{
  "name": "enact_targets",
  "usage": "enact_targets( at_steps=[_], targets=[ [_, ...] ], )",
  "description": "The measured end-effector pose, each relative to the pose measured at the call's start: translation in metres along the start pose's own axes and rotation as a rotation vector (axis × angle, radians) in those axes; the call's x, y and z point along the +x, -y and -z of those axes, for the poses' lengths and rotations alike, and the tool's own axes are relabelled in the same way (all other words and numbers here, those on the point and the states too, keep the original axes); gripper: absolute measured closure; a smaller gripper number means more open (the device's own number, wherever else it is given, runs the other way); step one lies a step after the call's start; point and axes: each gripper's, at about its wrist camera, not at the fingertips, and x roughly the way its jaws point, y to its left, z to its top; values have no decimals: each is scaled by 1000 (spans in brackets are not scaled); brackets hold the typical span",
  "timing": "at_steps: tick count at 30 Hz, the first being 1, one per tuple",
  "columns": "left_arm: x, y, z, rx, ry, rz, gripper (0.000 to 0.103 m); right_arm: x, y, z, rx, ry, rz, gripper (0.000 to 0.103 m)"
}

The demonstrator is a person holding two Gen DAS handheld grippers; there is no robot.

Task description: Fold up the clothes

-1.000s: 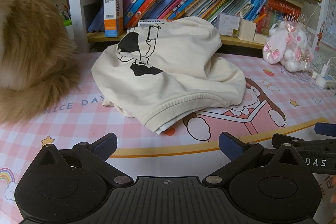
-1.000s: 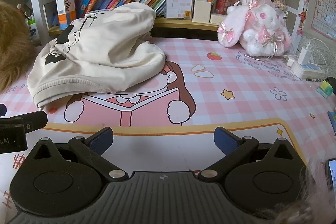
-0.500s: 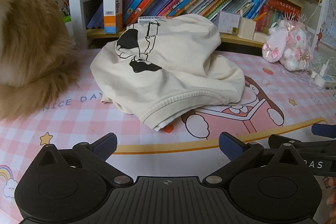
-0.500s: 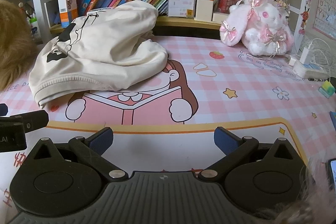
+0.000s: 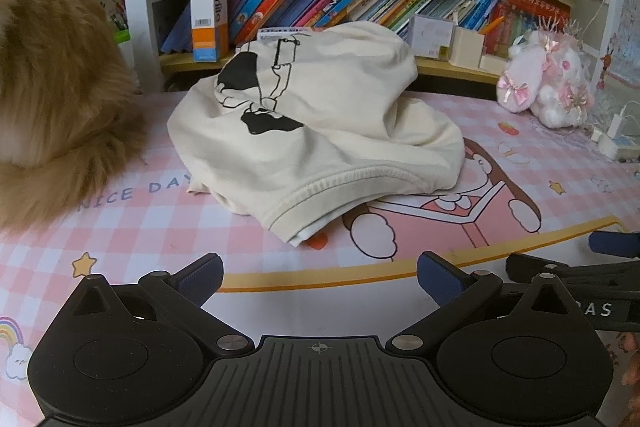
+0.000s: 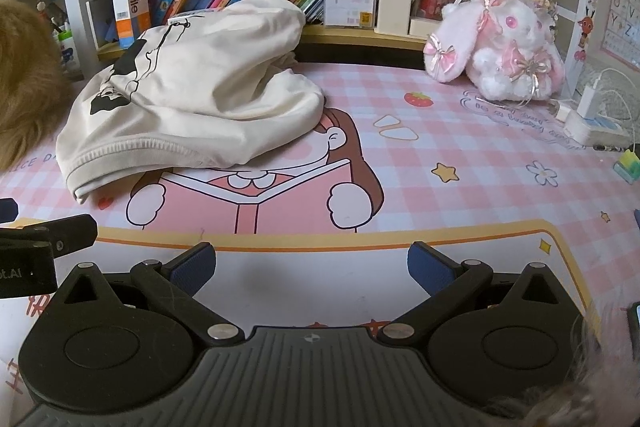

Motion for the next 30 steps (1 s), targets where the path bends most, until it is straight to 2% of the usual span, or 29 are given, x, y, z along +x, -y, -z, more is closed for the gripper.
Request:
enact_targets(
  at_steps=[12,20,25,30],
  targets=[
    [5,-1,2,-4,-21,-19,0,3,0,0,-2,-6,-9,0],
    [8,-8,-2,-39,-24,4,0,4,-2,-1,-39,10,-20,0],
    [19,-4,-9,6,-16,-28,0,10,-4,-2,-104,17,-14,0],
    [35,1,-19,77,2,-85,3,20,-7,-8,-244,43,1,0]
  ],
)
